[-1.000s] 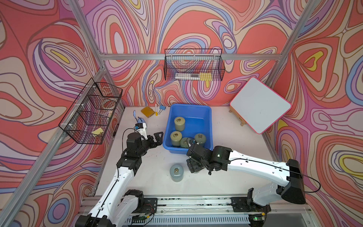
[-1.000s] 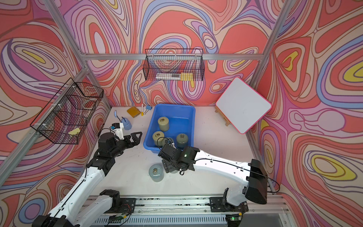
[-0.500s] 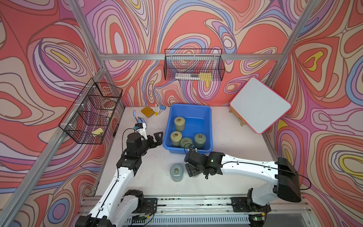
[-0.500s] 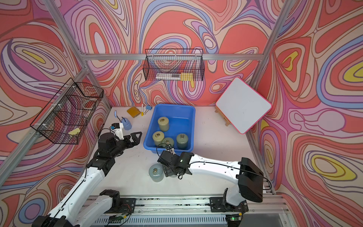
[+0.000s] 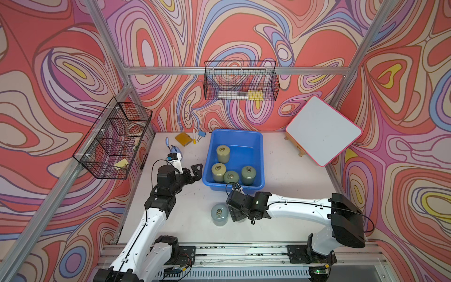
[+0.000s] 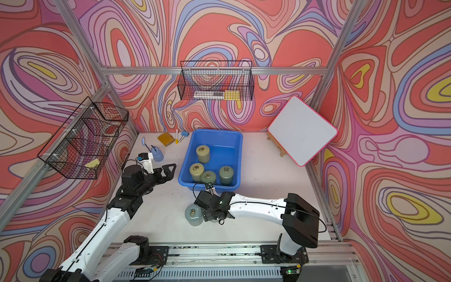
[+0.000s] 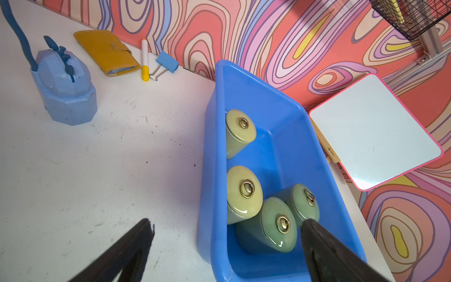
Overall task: Take the tea canister out of the basket
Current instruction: Place the tea canister at the center of the board.
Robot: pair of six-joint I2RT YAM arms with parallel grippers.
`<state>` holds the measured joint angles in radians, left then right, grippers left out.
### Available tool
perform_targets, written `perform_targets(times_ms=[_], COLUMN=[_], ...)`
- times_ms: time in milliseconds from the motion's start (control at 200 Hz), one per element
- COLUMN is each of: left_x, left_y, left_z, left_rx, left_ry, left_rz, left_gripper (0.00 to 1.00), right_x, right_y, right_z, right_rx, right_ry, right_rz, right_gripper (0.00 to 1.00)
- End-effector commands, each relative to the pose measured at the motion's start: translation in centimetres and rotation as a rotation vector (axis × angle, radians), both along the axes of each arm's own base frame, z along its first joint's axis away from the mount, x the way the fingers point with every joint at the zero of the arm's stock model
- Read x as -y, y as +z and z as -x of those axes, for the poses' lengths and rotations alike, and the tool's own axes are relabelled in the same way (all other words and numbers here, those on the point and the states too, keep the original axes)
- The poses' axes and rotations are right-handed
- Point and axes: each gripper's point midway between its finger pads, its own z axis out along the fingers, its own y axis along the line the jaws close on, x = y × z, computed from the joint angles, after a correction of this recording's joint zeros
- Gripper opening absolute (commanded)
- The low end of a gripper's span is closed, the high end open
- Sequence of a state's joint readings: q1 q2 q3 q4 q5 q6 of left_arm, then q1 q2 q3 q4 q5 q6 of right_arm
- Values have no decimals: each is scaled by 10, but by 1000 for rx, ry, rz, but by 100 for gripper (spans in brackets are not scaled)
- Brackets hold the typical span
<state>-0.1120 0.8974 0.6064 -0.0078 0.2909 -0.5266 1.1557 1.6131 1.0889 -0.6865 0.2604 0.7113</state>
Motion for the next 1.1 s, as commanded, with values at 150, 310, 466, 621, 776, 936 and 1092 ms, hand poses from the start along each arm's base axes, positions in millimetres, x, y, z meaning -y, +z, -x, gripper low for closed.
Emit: perform_targets(times_ms=[150,310,466,621,776,936,1092], left_x=[-1,-1,-1,-1,-1,-1,-2], left_y=[2,2,1,2,1,1,4], left_z=[2,2,2,2,2,2,3], left_rx=[18,17,16,18,16,16,18], left_ry=[1,2,3,3,4,3,5], left_rz=[-15,-15,-17,-15,-16,-16,-14], left_gripper=[99,99,99,99,99,99,99], right_x=[-10,-8,-8,-8,-8,-9,-6], right_y=[1,-2,-3,-3,-3,2,17], right_z=[-8,-7,-7,-5,-5,-4,-4], right_rx=[42,38,34,27,21,20,31], right_ry=[-32,-34,-39,-39,-42,-44,-52], right_rz=[-36,-26,-22,-25,-26,-38,-55], right_gripper=[71,75,79,83,87,98,98])
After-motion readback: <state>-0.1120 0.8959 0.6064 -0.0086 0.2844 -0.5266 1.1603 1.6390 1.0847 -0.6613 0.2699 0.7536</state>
